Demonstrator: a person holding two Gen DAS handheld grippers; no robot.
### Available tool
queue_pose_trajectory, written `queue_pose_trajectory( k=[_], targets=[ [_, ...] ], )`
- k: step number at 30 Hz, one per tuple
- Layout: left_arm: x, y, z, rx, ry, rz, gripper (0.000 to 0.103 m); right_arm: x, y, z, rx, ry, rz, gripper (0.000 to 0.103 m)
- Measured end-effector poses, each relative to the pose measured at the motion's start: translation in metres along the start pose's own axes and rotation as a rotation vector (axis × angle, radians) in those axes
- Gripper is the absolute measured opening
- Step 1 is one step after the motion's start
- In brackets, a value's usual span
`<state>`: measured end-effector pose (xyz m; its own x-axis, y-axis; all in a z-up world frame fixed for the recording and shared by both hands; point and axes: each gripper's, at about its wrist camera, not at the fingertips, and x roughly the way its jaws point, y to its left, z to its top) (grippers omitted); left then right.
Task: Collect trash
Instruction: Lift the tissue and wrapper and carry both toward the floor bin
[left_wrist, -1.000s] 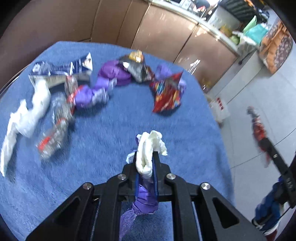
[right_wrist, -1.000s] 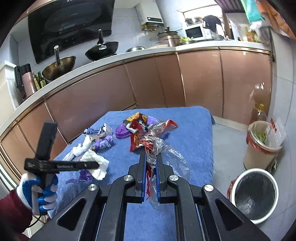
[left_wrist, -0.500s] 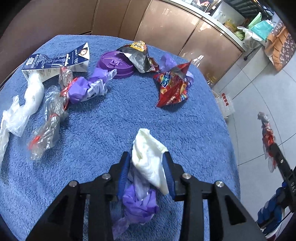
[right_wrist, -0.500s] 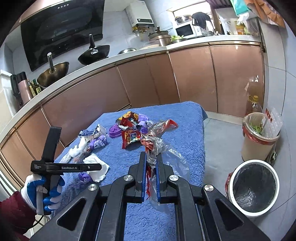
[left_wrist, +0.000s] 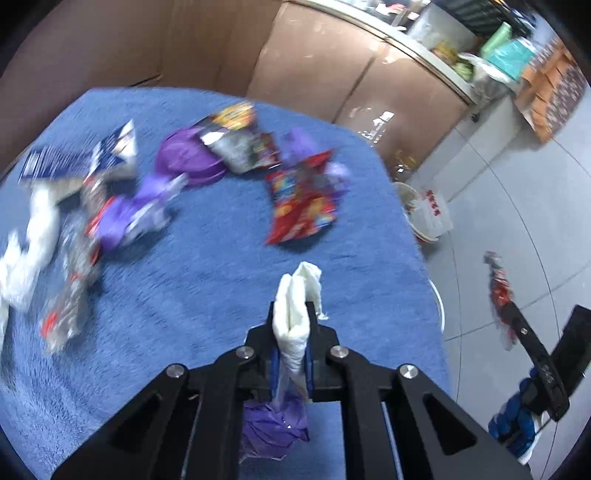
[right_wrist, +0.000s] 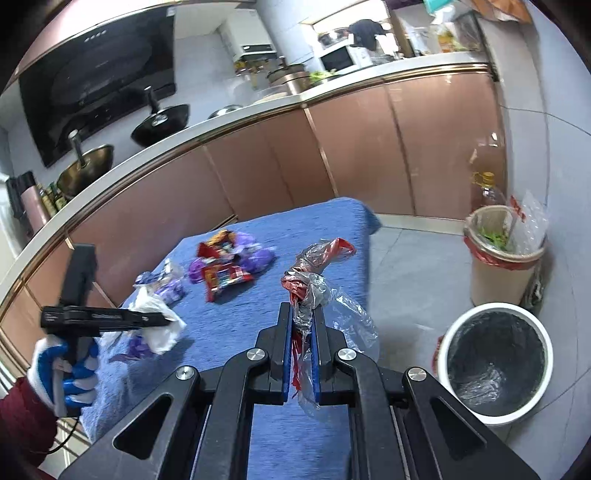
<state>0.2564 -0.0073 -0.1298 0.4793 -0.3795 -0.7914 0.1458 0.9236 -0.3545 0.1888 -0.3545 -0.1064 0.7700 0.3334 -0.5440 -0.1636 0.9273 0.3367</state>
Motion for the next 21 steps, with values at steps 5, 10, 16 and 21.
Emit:
queue_pose_trajectory(
  k=[5, 10, 16, 21],
  targets=[
    [0.008, -0.026, 0.009, 0.056, 0.011, 0.031, 0.009, -0.008, -0.038, -0.002, 0.058, -0.015, -0.048, 0.009],
    [0.034, -0.015, -0.002, -0.009, 0.085, 0.052, 0.010, -0.008, -0.060, -0.010, 0.094, -0.009, -0.074, 0.009],
    [0.041, -0.003, -0.002, -0.064, 0.089, 0.051, 0.027, -0.005, -0.064, -0.014, 0.094, -0.007, -0.069, 0.009],
    [0.038, 0.010, 0.006, -0.071, 0.075, 0.057, 0.039, -0.003, -0.060, -0.013, 0.090, -0.006, -0.065, 0.009]
  ],
)
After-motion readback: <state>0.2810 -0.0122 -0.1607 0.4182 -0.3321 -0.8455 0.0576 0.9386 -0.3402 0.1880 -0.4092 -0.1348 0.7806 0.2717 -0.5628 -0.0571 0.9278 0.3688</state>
